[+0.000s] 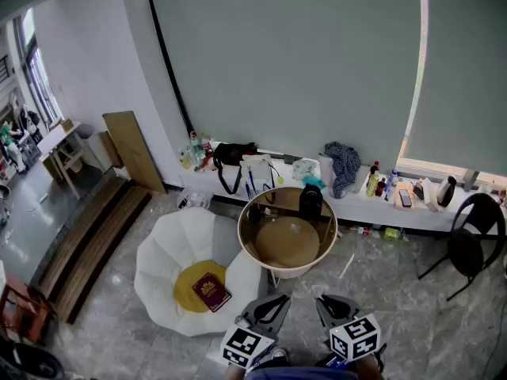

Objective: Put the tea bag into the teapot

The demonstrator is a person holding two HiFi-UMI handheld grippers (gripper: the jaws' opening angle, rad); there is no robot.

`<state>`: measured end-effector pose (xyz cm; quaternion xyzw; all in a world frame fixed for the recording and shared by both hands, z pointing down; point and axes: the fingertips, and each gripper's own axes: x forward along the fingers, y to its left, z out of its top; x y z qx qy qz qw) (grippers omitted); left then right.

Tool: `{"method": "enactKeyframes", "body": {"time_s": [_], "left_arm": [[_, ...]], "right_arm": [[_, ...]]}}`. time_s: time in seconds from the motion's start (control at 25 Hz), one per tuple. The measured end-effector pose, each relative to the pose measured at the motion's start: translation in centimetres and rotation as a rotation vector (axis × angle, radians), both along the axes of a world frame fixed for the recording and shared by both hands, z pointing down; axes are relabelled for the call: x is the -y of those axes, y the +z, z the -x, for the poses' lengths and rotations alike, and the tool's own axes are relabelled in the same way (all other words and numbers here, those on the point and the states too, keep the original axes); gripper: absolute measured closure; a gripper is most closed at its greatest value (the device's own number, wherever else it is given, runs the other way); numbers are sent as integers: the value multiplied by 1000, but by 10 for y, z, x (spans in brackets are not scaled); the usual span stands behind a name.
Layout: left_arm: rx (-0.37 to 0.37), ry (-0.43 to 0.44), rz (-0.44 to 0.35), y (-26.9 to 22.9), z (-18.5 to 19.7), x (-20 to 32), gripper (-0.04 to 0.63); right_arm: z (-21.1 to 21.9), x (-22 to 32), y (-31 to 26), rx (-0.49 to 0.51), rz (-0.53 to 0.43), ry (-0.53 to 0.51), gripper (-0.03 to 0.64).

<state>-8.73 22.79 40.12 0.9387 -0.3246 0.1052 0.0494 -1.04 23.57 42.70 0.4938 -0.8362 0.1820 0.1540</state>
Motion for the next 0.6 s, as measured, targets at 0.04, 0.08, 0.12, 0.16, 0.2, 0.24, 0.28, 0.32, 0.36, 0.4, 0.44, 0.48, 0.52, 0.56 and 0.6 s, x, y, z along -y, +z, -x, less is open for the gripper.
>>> {"method": "enactKeyframes", "body": {"time_s": [0.04,0.08,0.12,0.16,0.2,0.24,0.28,0.32,0.36,0.4,0.44,0.48,0.52,0.56,0.6], "left_arm": [[-3,1,2,2,2,0,577],[-5,2,4,3,4,1,577],[-6,3,5,5,7,1,577],[-7,5,6,6,10,2,577],[-5,8,7,8,13,3,577],[-3,11,7,9,16,4,577],[-1,17,9,11,19,4,577],[0,23,12,12,21,5,577],[0,31,15,13,23,5,577],[-1,38,19,14,24,5,577],[-2,44,22,15,25,4,577],[-3,47,25,16,27,3,577],[-5,47,28,17,29,4,577],[-7,45,30,19,30,4,577],[-9,43,34,20,32,5,577]], "right_arm": [[1,0,2,-2,1,1,577],[3,0,3,-4,0,2,577],[5,0,4,-7,-3,4,577],[7,1,5,-10,-7,7,577],[10,2,5,-12,-11,12,575],[13,3,6,-12,-12,18,577],[16,3,8,-10,-10,26,577],[18,4,9,-8,-4,34,577],[20,4,11,-6,3,43,577],[22,3,12,-4,11,52,577],[23,2,13,-3,18,59,577],[25,1,13,-3,23,64,577],[26,0,14,-5,27,65,577],[28,-1,16,-9,31,64,577],[29,-2,17,-13,36,63,577]]}}
